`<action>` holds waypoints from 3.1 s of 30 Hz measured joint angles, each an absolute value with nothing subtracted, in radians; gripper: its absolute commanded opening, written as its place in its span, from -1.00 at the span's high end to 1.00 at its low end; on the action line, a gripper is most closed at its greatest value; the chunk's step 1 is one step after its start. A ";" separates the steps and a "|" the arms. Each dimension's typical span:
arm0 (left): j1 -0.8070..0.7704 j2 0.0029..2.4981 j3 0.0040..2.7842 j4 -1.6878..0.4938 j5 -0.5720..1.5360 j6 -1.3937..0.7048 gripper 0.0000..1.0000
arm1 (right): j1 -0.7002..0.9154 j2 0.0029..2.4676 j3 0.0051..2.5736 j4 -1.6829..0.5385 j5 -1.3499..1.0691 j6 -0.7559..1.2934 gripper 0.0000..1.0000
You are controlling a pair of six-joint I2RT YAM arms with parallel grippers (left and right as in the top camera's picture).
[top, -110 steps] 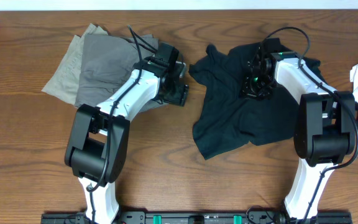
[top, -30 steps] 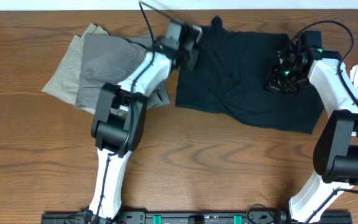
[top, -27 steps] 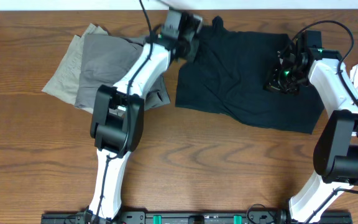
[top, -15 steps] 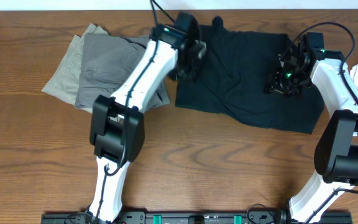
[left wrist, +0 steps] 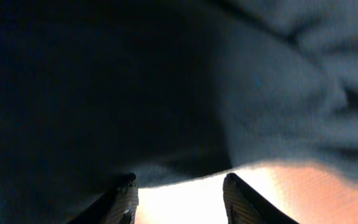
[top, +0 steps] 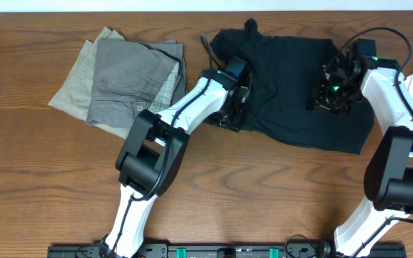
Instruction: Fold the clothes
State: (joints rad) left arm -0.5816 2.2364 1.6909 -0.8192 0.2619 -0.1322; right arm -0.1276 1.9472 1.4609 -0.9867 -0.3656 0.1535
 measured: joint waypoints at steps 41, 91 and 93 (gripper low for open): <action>-0.588 2.055 1.658 -0.960 0.123 -0.187 0.88 | -0.396 1.947 1.214 -1.106 -0.231 0.186 0.20; -0.591 1.981 1.657 -1.039 0.123 0.092 0.88 | -0.387 1.628 1.176 -0.870 -0.064 0.333 0.97; -0.591 2.010 1.657 -0.997 0.123 0.118 0.87 | -0.381 1.665 1.176 -0.841 -0.067 0.338 0.97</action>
State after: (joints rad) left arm -0.5907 2.0102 1.6573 -0.9974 0.1230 0.1177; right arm -0.3813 1.6653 1.1763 -0.8410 -0.0666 0.3378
